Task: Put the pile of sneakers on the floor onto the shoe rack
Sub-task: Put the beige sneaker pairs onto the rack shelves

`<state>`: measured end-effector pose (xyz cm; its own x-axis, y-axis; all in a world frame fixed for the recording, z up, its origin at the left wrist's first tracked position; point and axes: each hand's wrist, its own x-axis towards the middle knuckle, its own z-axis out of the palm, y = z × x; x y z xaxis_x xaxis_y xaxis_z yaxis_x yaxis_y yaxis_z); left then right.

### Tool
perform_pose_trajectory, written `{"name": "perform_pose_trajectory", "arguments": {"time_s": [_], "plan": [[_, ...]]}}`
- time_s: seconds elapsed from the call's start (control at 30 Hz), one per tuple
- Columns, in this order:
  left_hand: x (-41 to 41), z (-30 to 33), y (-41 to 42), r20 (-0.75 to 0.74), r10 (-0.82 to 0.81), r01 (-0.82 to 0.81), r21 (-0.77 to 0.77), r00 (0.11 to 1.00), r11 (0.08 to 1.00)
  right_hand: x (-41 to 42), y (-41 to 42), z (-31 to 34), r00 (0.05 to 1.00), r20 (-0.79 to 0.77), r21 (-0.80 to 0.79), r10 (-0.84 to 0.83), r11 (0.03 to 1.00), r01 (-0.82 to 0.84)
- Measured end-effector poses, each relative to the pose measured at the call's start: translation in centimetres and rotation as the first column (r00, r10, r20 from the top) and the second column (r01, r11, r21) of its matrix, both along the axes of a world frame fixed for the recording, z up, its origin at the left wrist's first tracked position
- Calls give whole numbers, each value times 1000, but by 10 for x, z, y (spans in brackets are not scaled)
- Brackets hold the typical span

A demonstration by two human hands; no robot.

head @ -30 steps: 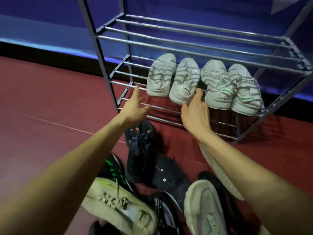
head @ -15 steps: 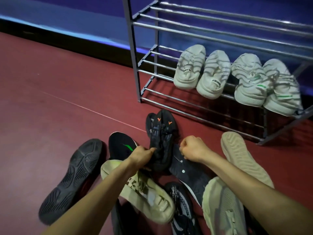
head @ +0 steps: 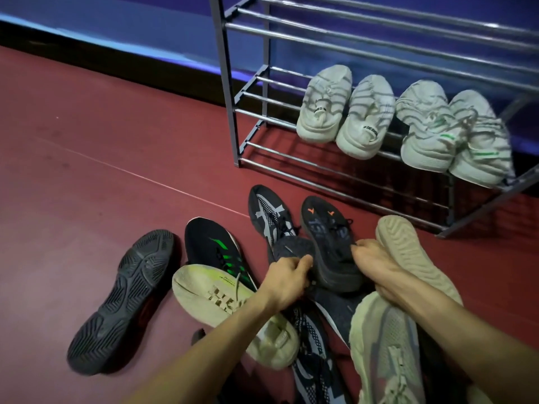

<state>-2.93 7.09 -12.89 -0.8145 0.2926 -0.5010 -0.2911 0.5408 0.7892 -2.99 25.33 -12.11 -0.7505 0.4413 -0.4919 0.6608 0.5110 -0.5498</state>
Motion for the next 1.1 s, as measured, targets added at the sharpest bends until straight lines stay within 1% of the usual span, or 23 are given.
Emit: {"name": "perform_pose_trajectory", "arguments": {"time_s": [0.07, 0.1, 0.2, 0.33, 0.4, 0.47, 0.5, 0.53, 0.57, 0.6, 0.63, 0.67, 0.7, 0.77, 0.8, 0.83, 0.9, 0.93, 1.0, 1.03, 1.1], "plan": [[6, -2, -2, -118, -76, 60, -134, 990, 989, 6, 4, 2, 997, 4, 20, 75, 997, -75], [6, -4, -4, -158, -90, 61, -176, 983, 982, 7, 5, 2, 993, -4, 33, 118, 992, -118], [2, -7, -13, -252, -87, 27, -233, 964, 972, 9, 6, 6, 986, -5, 87, 169, 982, -168], [-2, -12, -40, -327, -70, -23, -274, 942, 962, 9, 1, 9, 986, -46, 197, 158, 969, -147], [2, -10, -52, -377, -47, -51, -246, 925, 968, 11, -5, 14, 979, -118, 280, 164, 952, -126], [6, -7, -63, -445, 13, -118, -208, 895, 971, 11, -14, 21, 959, -191, 362, 208, 923, -128], [6, -5, -70, -473, 33, -150, -212, 880, 966, 10, -18, 26, 947, -216, 386, 237, 912, -140], [5, -5, -76, -501, 17, -159, -241, 865, 957, 8, -21, 30, 937, -226, 395, 267, 904, -162], [3, -5, -83, -522, -54, -134, -316, 851, 939, 7, -23, 35, 928, -226, 394, 296, 899, -191], [1, -5, -90, -504, -174, -77, -438, 846, 896, 4, -24, 39, 923, -223, 380, 313, 900, -213], [0, -5, -97, -438, -313, 12, -566, 843, 824, 3, -22, 43, 921, -222, 364, 319, 904, -226], [-1, -5, -104, -330, -434, 127, -655, 838, 745, 3, -21, 47, 924, -218, 343, 315, 911, -230], [-1, -6, -109, -232, -512, 238, -681, 827, 692, 4, -17, 49, 929, -213, 324, 304, 919, -227], [0, -12, -117, -139, -617, 377, -682, 774, 627, 8, -8, 53, 941, -174, 296, 290, 927, -231], [-2, -14, -118, -149, -661, 404, -687, 735, 604, 11, -3, 55, 947, -140, 288, 289, 927, -241], [-4, -16, -118, -190, -698, 407, -696, 690, 592, 15, 3, 56, 950, -102, 285, 294, 924, -256], [-11, -12, -114, -298, -724, 384, -689, 623, 614, 25, 17, 58, 956, -27, 265, 292, 924, -275], [-15, -8, -112, -303, -743, 405, -686, 597, 605, 30, 23, 58, 959, -12, 248, 283, 930, -272], [-24, 5, -101, -336, -793, 443, -687, 508, 575, 43, 35, 61, 969, -34, 212, 245, 949, -233], [-29, 13, -93, -370, -813, 458, -686, 450, 566, 49, 38, 63, 970, -66, 195, 234, 956, -218], [-43, 38, -66, -382, -850, 496, -692, 364, 524, 60, 39, 71, 959, -154, 123, 239, 967, -221]]}}
